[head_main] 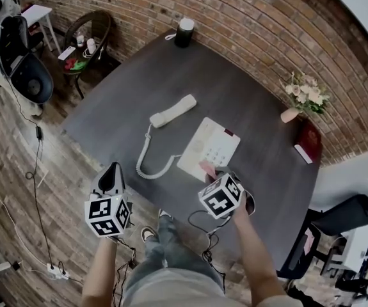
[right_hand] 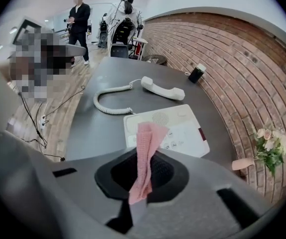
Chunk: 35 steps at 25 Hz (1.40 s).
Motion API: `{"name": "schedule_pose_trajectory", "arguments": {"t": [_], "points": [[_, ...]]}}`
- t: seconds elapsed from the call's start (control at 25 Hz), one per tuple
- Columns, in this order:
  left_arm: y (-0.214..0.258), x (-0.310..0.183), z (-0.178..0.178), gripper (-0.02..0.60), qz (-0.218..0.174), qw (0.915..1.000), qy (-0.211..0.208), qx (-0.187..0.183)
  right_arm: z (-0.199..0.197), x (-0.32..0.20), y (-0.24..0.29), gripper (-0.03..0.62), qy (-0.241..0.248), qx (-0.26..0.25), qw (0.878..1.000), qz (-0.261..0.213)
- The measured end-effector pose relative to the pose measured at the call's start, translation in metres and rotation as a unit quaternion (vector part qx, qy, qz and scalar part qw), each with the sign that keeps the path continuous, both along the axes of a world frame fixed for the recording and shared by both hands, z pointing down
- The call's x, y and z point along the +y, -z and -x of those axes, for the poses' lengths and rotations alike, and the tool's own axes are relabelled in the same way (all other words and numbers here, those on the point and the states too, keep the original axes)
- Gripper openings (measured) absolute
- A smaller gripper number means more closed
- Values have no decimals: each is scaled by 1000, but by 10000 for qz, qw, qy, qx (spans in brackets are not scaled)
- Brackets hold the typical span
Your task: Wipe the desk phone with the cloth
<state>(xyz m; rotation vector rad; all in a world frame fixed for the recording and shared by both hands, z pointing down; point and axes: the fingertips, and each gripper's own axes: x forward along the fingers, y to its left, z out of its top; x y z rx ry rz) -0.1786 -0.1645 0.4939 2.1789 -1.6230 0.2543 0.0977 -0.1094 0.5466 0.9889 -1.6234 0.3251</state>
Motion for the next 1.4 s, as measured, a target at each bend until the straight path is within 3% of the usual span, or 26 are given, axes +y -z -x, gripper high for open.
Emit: {"name": "schedule_pose_trajectory", "arguments": {"t": [0.6,1.4], "points": [[1,-42,-47,5,35,9997,-196,112,-62,-42,25,21,-120,289,9992,-241],[-31,-91,-65,5,359,9993,-132,18,-90,-114,4,21,123,563,9978,-320]]}}
